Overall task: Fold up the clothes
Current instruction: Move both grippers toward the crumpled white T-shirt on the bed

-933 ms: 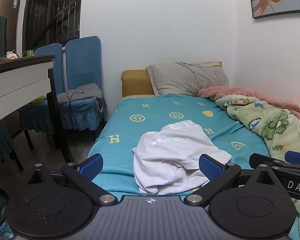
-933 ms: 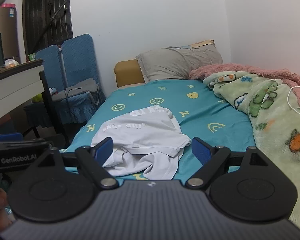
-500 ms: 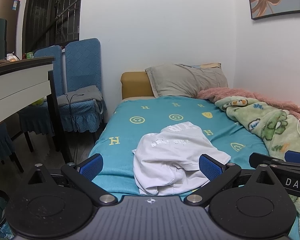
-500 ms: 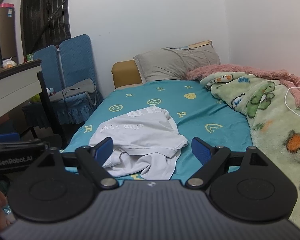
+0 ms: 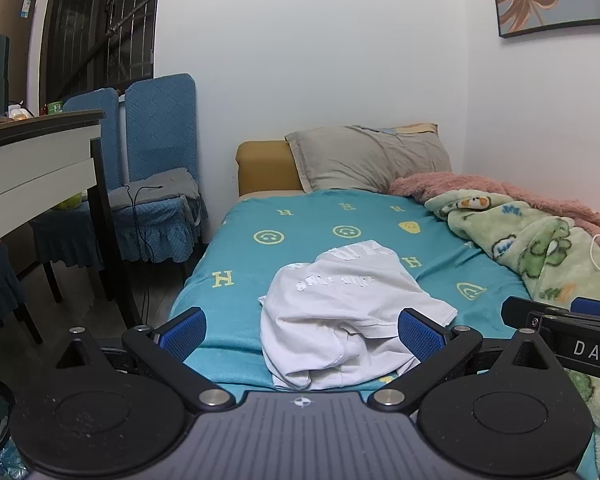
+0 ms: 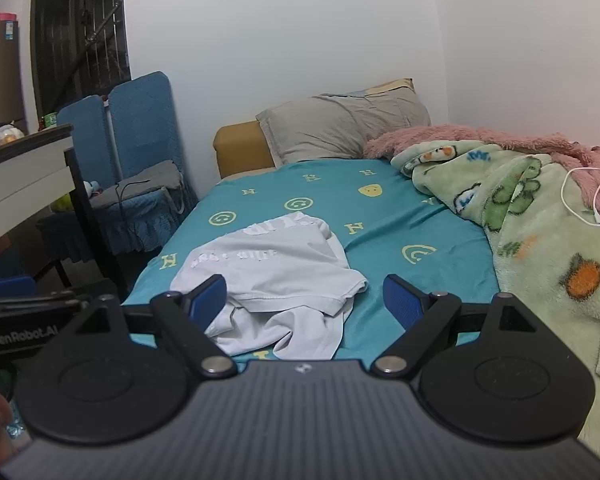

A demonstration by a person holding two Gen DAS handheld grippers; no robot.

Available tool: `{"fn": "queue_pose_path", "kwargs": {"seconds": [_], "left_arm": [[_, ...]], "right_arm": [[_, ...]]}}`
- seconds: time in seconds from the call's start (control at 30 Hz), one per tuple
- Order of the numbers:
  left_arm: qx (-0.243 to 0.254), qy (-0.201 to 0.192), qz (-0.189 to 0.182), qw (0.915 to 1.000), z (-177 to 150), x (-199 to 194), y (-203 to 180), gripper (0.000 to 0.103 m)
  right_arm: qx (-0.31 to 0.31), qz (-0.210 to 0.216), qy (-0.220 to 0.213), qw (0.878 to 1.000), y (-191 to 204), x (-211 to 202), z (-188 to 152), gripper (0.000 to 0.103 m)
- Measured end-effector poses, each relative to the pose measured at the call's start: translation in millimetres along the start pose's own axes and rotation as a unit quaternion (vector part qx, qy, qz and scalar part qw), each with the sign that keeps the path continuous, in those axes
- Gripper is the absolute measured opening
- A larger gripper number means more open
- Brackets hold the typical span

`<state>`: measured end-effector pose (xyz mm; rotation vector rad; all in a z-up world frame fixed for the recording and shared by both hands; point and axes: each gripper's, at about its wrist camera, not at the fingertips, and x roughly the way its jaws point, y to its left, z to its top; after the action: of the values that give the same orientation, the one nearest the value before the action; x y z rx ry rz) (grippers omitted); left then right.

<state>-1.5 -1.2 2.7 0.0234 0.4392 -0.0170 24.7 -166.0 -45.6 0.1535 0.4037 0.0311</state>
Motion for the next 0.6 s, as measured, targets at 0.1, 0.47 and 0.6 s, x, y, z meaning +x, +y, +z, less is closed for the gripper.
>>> {"fn": "queue_pose_path", "kwargs": {"seconds": [0.1,0.47,0.6], "left_arm": [[-0.006,0.000,-0.005,1.0000,0.0,0.2,2.9,0.103],[-0.030,-0.013,-0.014,0.9993,5.7,-0.9,20.2,0.103],[-0.042,-0.049,-0.043,0.9970,14.4,-9.3,37.3,0.103]], "right_arm": [[0.000,-0.007,0.000,1.000,0.9,1.3,-1.8,0.087],[0.054,-0.040,-0.008,0.998,12.6,-0.2,14.0,0.087],[0.078,-0.038,-0.022,0.996,29.1,-1.6,30.5,0.087]]}}
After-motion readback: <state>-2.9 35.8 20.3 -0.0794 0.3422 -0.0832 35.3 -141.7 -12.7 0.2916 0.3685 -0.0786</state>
